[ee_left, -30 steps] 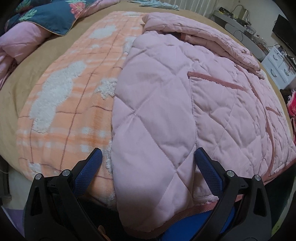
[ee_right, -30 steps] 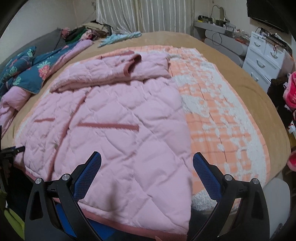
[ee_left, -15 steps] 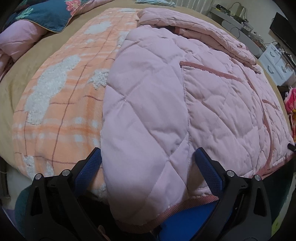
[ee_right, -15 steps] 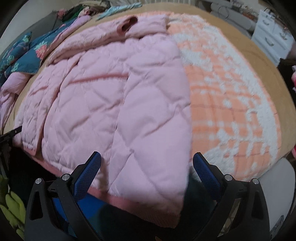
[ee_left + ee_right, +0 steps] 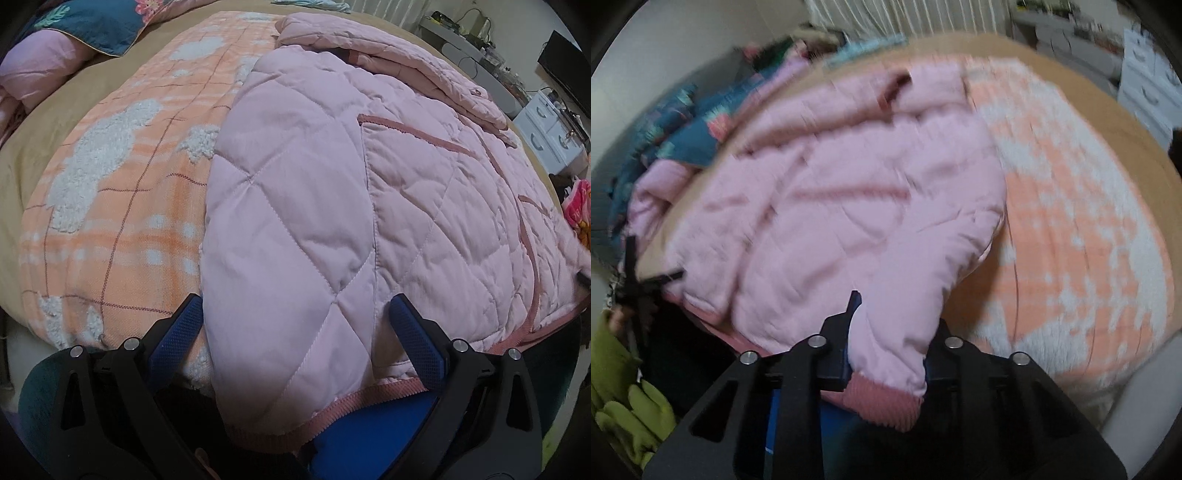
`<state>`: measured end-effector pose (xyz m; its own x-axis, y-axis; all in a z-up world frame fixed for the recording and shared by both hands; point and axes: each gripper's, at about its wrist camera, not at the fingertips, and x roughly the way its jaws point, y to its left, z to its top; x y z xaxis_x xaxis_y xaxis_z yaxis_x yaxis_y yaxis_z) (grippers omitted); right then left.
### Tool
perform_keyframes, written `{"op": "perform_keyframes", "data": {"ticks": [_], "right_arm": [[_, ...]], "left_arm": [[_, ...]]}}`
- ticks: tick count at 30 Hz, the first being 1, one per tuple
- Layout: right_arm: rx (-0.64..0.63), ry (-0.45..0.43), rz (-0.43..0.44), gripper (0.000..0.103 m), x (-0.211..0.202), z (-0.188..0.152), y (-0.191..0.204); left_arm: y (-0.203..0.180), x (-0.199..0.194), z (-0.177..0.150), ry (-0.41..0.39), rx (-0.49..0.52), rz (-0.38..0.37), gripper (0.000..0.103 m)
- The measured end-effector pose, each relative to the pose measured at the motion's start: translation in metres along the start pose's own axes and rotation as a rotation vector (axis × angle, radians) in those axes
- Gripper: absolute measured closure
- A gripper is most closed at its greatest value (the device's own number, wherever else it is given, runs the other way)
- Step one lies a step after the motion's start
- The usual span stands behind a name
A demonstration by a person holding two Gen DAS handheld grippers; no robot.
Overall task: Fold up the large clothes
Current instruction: 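Move both grippers down to the jacket hem, then grasp the ribbed hem with the right gripper while the left gripper grasps it too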
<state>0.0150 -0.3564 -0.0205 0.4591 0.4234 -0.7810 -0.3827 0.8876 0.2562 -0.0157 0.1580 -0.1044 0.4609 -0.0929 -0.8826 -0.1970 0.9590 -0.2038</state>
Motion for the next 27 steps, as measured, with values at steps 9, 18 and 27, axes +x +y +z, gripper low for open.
{"op": "perform_keyframes", "data": {"ticks": [9,18,27], "right_arm": [[0.025,-0.224,0.102,0.083,-0.033,0.055,0.004],[0.035,-0.291,0.099,0.083,-0.037,0.071,0.004],[0.083,-0.316,0.109,0.083,-0.038,0.076,-0.005]], "left_arm": [[-0.003,-0.001,-0.004,-0.005,0.018,-0.023,0.024],[-0.021,-0.01,-0.018,-0.028,0.104,-0.006,0.068],[-0.034,-0.036,-0.002,-0.126,0.133,-0.038,0.095]]}}
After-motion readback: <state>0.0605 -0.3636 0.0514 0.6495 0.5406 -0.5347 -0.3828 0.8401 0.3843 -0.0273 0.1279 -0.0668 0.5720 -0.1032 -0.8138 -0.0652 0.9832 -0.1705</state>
